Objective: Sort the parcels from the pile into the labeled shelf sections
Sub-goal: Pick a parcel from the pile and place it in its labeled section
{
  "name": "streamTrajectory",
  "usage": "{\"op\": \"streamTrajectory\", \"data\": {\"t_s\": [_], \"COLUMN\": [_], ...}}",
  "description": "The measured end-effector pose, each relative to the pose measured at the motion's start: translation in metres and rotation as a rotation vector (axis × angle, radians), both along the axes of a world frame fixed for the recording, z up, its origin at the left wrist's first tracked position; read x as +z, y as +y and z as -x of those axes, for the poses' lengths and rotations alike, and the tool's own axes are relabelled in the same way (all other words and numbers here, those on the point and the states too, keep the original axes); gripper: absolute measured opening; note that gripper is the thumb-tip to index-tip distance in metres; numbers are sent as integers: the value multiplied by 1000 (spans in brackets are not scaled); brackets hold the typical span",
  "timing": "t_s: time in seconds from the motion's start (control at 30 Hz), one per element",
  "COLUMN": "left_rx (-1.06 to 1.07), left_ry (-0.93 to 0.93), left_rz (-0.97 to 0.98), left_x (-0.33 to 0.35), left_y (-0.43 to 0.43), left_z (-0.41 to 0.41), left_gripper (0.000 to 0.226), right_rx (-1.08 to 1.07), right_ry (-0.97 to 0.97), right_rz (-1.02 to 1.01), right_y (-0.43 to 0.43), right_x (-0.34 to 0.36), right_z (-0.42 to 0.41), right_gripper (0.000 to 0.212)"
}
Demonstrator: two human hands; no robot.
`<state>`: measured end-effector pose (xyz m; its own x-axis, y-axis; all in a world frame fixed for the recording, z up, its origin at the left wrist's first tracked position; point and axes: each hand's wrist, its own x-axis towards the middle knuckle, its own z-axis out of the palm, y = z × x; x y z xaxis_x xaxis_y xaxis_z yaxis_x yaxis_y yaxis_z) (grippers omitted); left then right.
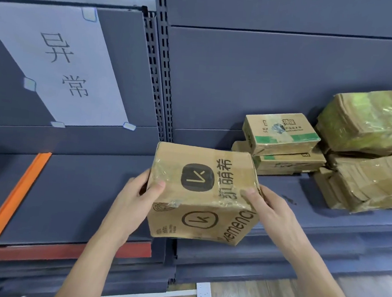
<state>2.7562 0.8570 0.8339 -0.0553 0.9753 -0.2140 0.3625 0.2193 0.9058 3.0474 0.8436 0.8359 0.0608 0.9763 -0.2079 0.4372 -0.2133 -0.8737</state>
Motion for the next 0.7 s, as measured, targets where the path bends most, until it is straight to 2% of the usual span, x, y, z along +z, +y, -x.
{"op": "streamTrajectory", "data": {"t_s": [0.07,0.17,0.33,0.4,0.47,0.53,0.6,0.63,0.7], "left_rx": [1,45,-16,-17,-33,-65,-66,-58,-57], "left_ry": [-48,-94,-106,-31,55,49,7,13,53], "left_rz": [-50,-96,-6,20,44,89,121,124,125], "left_x": [1,2,-6,-9,-8,-9,-12,-13,-15], "left_y": [0,1,-6,-10,-11,-13,-11,-9,-5], "left_z": [2,1,2,2,2,2,5,6,6], "left_gripper": [39,49,56,64,61,62,72,71,43], "right_rx": [-24,-93,-96,-99,-110,-131,-153,-156,-136], "right_ry": [-19,-11,10,-1,-9,-14,-17,-22,-56], "right_rz": [-44,-75,-30,-9,21,57,73,70,79], "right_y": [1,3,-1,-4,-7,-9,-10,-8,-4], "right_x": [1,0,-6,-10,-13,-15,-16,-15,-16], "right_z": [-1,-2,4,6,7,7,6,5,4], "right_gripper": [30,43,70,72,71,72,75,77,69]}}
